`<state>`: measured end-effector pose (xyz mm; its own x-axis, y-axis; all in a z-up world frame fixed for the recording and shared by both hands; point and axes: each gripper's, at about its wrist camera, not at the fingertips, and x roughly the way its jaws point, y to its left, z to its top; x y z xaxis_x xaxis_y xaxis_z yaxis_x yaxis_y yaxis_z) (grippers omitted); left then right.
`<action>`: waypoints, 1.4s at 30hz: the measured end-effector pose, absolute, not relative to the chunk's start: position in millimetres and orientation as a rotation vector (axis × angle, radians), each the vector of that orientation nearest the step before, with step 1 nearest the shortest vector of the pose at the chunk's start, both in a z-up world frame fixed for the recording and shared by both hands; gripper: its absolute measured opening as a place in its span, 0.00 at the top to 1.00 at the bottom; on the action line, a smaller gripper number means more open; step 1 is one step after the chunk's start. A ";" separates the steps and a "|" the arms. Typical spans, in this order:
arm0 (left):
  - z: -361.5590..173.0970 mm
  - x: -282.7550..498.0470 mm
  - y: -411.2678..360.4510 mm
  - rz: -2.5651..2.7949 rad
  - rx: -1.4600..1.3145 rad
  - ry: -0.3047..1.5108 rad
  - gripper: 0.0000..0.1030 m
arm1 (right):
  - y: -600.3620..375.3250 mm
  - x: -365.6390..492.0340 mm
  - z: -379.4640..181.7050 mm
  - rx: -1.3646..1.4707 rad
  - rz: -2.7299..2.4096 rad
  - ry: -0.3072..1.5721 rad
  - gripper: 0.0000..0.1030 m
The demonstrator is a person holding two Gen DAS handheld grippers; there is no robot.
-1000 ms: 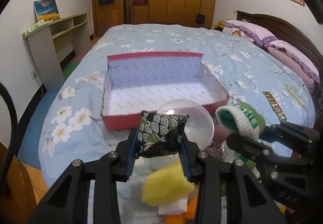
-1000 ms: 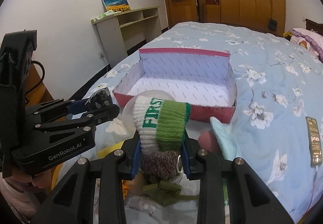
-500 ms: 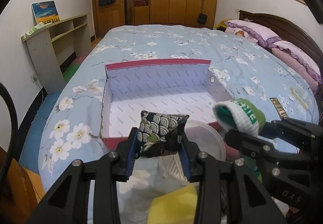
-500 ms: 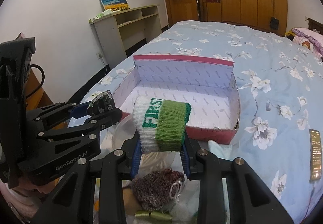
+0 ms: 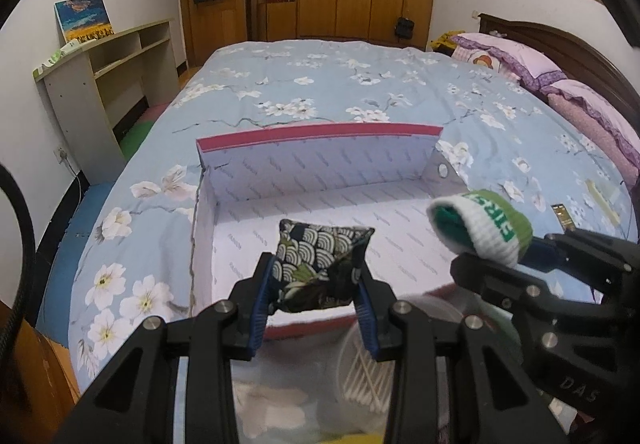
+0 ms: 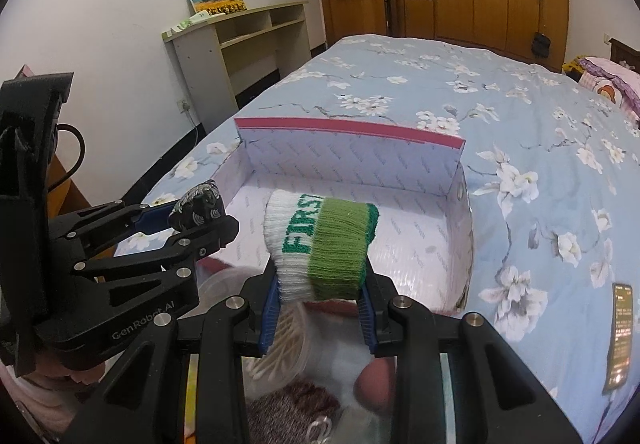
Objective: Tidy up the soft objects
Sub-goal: 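Carry the pouch and wristband with both tools over the pink shoebox, then lower and release the pouch and wristband into the shoebox with both tools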
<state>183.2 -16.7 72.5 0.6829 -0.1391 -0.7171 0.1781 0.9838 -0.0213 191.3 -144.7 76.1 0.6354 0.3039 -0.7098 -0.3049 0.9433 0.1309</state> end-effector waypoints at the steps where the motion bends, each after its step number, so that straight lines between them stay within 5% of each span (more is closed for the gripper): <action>1: 72.3 185.9 -17.3 -0.179 0.051 0.802 0.62 | -144.5 195.9 76.2 -0.005 0.346 0.812 0.67; 42: -3.0 309.0 -31.0 -0.139 0.069 1.088 0.62 | -145.6 308.4 12.9 0.010 0.290 1.050 0.67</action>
<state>309.0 -31.0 -3.0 0.4562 -0.0788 -0.8864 0.1471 0.9890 -0.0123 308.4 -145.6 12.9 0.4630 0.2411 -0.8529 -0.2315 0.9618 0.1462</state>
